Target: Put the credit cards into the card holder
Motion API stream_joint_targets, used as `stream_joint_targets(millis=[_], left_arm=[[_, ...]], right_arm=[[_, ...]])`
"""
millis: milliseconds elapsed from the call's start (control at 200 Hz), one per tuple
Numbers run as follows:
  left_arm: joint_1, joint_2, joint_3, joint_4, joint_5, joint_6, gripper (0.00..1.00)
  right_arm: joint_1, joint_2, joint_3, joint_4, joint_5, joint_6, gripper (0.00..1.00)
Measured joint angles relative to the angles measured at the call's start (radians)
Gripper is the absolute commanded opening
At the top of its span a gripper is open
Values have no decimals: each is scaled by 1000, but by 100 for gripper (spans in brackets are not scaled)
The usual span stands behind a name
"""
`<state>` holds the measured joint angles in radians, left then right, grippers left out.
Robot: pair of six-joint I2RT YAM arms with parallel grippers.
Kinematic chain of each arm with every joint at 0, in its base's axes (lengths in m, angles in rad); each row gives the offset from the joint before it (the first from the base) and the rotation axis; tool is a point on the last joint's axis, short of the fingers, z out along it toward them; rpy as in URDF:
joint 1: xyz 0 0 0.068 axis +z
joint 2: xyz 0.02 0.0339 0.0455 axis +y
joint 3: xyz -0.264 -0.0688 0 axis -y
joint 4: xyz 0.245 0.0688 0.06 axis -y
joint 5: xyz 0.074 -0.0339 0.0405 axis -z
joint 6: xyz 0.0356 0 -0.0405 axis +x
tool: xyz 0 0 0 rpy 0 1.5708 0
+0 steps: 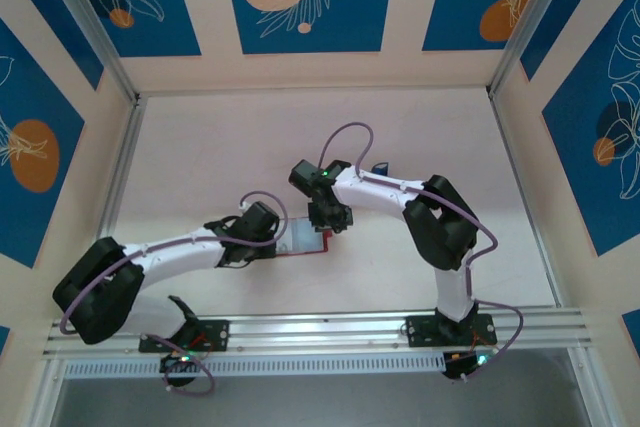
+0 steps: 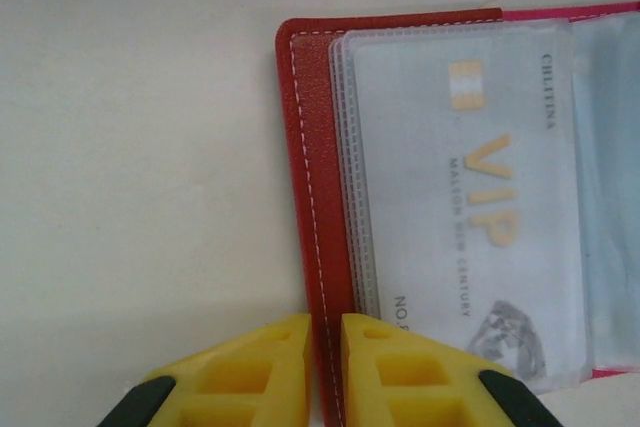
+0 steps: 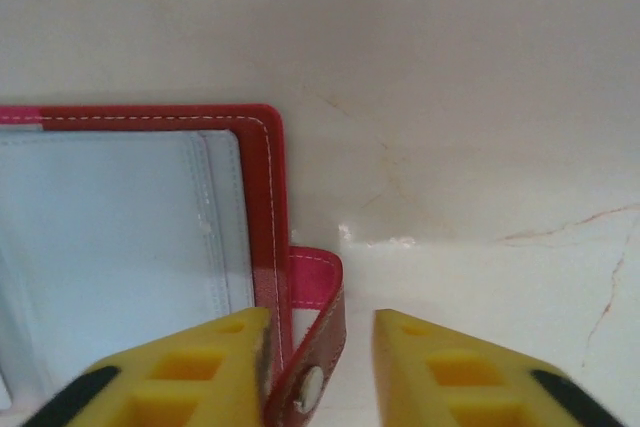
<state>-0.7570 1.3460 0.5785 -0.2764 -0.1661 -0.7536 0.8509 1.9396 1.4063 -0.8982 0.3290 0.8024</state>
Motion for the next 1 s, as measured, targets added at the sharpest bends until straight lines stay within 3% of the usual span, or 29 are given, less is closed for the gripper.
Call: stream_joint_targets(millis=[195, 540, 695, 1000], left_arm=[[0, 32, 0, 29, 2, 1, 14], [0, 49, 15, 64, 5, 3, 14], [0, -69, 11, -2, -4, -1, 26], [15, -282, -1, -206, -75, -49, 26]], right_arm=[[0, -2, 0, -11, 3, -3, 0], [-2, -89, 34, -31, -44, -19, 0], [-14, -104, 74, 1, -132, -23, 0], [-18, -69, 164, 93, -320, -9, 0]])
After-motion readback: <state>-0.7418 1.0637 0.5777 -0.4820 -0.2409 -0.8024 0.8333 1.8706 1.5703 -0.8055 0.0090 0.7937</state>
